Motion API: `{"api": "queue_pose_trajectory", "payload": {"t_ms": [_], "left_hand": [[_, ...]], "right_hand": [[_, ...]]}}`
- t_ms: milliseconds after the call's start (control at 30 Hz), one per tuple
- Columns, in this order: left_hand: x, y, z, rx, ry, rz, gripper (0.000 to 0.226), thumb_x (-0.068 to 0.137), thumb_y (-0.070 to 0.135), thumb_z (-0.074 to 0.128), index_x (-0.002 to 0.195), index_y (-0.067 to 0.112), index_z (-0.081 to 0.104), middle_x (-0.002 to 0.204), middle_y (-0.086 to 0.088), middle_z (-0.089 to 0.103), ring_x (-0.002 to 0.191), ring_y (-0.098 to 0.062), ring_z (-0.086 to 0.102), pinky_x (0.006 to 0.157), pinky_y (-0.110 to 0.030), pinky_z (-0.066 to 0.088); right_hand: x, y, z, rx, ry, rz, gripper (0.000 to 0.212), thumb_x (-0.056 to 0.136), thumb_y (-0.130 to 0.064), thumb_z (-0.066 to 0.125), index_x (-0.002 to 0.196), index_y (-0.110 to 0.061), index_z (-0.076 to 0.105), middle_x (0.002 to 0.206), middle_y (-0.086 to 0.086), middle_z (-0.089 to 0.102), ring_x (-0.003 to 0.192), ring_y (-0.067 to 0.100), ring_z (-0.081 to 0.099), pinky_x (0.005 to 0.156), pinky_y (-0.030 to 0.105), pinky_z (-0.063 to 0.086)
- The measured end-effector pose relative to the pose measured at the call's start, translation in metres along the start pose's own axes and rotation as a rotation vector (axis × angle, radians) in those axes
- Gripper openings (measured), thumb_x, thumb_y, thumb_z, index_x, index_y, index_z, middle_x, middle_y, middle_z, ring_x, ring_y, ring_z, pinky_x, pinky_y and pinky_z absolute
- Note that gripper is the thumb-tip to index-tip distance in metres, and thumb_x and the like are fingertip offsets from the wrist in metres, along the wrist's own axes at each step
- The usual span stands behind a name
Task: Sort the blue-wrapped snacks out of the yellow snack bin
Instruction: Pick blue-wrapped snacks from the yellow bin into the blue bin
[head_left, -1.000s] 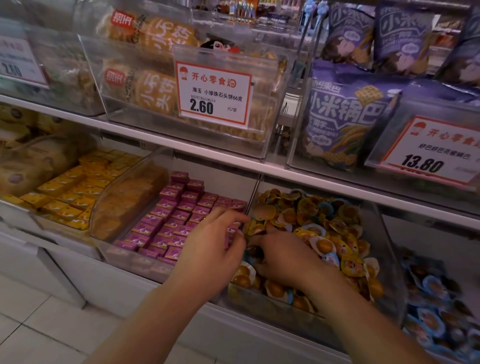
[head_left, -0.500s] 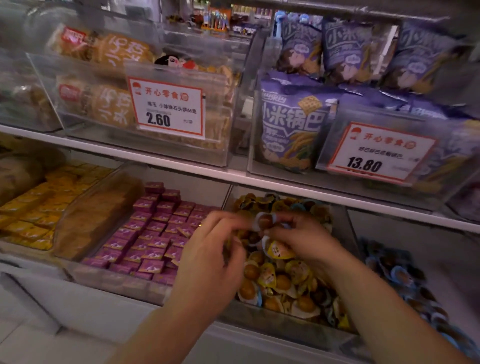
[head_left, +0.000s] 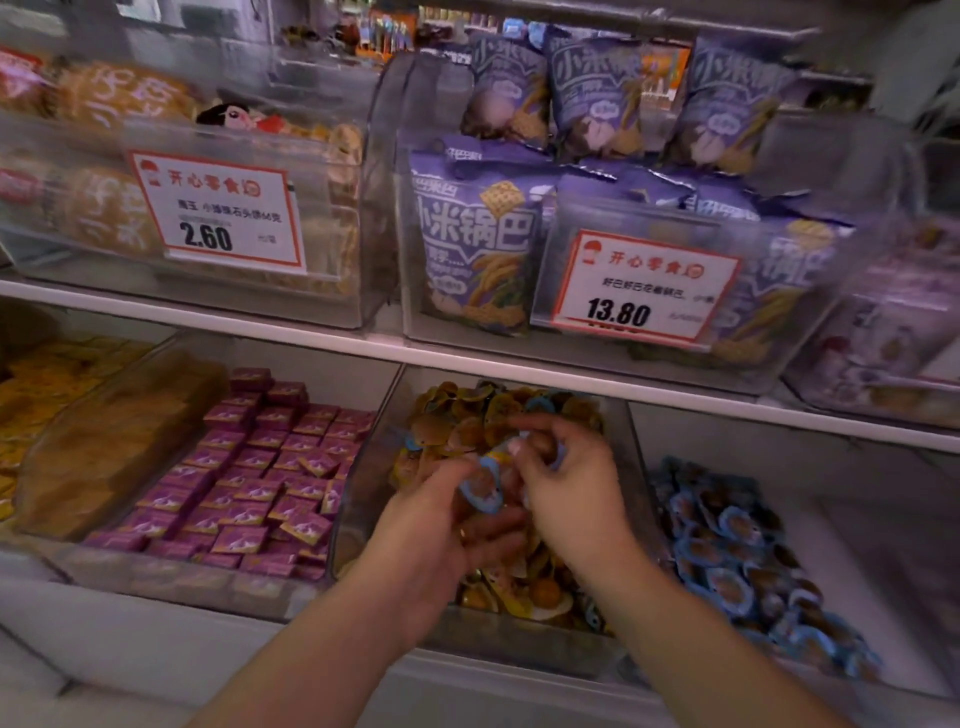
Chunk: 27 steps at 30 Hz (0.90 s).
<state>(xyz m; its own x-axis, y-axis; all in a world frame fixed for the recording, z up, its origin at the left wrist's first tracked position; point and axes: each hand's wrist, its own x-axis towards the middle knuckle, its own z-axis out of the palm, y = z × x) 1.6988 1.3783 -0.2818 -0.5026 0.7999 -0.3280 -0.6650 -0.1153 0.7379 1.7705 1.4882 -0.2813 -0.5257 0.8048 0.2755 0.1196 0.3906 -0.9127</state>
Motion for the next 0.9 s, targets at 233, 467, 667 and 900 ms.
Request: {"api": "queue_pose_trajectory", "payload": {"t_ms": [233, 467, 667, 900], "left_hand": [[0.005, 0.0, -0.002, -0.169, -0.03, -0.117, 0.043, 0.1, 0.048, 0.044, 0.122, 0.02, 0.067, 0.12, -0.009, 0.071, 0.111, -0.026, 0.067, 0.092, -0.044, 0.053], [0.007, 0.028, -0.023, -0.226, 0.05, -0.088, 0.026, 0.094, 0.025, 0.06, 0.108, 0.004, 0.061, 0.092, -0.02, 0.065, 0.064, -0.024, 0.065, 0.042, -0.024, 0.048], [0.006, 0.025, -0.025, -0.133, 0.071, -0.071, 0.02, 0.094, 0.013, 0.056, 0.106, -0.002, 0.058, 0.075, -0.015, 0.06, 0.058, -0.021, 0.059, 0.039, -0.023, 0.042], [0.005, 0.025, -0.026, -0.064, 0.077, -0.057, 0.016, 0.095, 0.014, 0.054, 0.1, 0.001, 0.061, 0.061, -0.009, 0.06, 0.051, -0.017, 0.058, 0.04, -0.023, 0.043]], "right_hand": [[-0.014, -0.01, 0.033, 0.161, -0.195, 0.06, 0.036, 0.09, -0.048, 0.045, 0.116, -0.037, 0.068, 0.116, -0.012, 0.07, 0.112, 0.003, 0.063, 0.101, 0.033, 0.049], [0.023, -0.025, -0.006, 0.132, -0.135, 0.271, 0.029, 0.093, -0.037, 0.057, 0.103, -0.018, 0.077, 0.102, 0.001, 0.076, 0.099, 0.014, 0.069, 0.092, 0.025, 0.052], [0.081, -0.008, -0.013, -0.895, -0.485, 0.044, 0.072, 0.089, -0.057, 0.058, 0.15, -0.026, 0.036, 0.155, 0.006, 0.038, 0.14, 0.027, 0.037, 0.114, 0.033, 0.032], [0.084, 0.012, 0.019, -1.104, -0.619, -0.023, 0.049, 0.083, -0.05, 0.065, 0.119, -0.017, 0.061, 0.125, 0.01, 0.061, 0.115, 0.028, 0.058, 0.091, 0.034, 0.049]]}}
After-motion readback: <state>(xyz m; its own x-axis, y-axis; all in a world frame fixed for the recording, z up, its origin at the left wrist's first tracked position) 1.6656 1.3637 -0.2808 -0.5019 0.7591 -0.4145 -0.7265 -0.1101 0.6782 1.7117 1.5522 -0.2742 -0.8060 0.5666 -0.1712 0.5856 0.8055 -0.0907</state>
